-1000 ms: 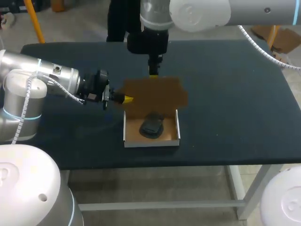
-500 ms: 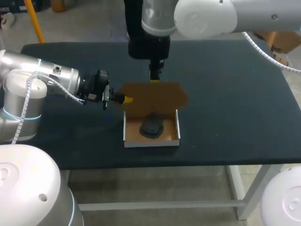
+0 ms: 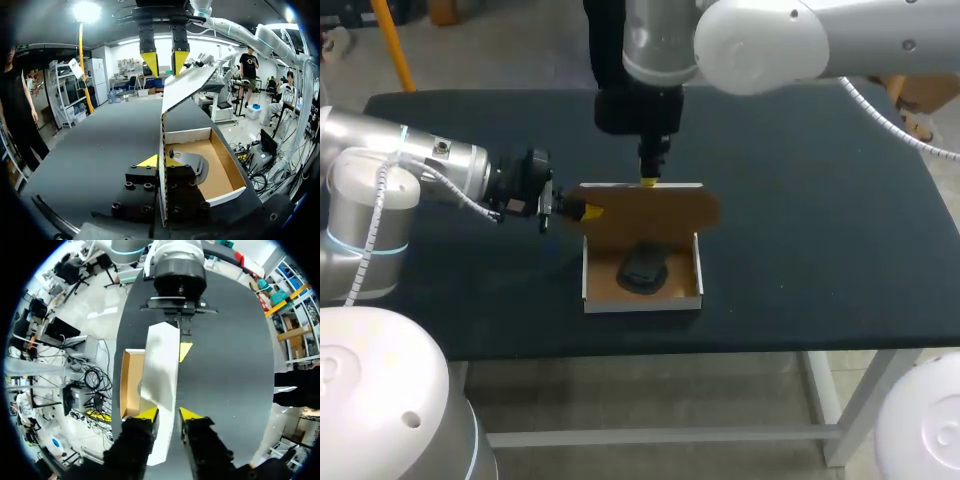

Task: Assemble the packaging by folding the flat box into shape, placing the metal phone stand inside, and closing the box properly

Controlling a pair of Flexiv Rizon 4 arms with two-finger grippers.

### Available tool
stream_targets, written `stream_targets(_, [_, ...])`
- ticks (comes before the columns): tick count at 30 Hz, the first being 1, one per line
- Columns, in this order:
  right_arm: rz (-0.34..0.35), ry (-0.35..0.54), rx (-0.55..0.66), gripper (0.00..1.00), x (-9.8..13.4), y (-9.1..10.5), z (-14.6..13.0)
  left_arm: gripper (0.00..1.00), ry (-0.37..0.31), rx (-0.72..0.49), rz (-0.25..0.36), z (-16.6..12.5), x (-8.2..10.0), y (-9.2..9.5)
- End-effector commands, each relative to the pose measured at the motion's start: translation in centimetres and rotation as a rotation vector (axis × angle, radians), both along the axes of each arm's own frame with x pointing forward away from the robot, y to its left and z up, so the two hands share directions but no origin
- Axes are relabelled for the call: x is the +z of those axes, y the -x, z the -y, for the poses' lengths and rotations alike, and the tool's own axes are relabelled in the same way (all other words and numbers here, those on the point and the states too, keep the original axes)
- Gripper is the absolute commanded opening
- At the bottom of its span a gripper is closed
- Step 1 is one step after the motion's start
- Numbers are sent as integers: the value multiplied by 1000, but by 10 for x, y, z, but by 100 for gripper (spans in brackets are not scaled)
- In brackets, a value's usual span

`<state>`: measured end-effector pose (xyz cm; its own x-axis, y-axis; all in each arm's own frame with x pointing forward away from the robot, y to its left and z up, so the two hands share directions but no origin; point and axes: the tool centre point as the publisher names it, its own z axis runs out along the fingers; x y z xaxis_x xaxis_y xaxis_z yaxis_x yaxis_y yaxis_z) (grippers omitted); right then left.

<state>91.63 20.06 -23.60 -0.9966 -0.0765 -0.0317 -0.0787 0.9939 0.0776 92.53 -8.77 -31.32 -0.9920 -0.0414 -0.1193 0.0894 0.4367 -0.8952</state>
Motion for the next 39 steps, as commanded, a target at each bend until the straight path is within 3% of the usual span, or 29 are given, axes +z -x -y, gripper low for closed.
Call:
stream_targets(1, [5, 3, -2, 29, -4, 2, 0, 0, 1, -1, 0, 0, -2, -1])
stream_targets(39, [-24, 25, 8, 40, -19, -5, -12, 0, 1, -1, 0, 0, -2, -1])
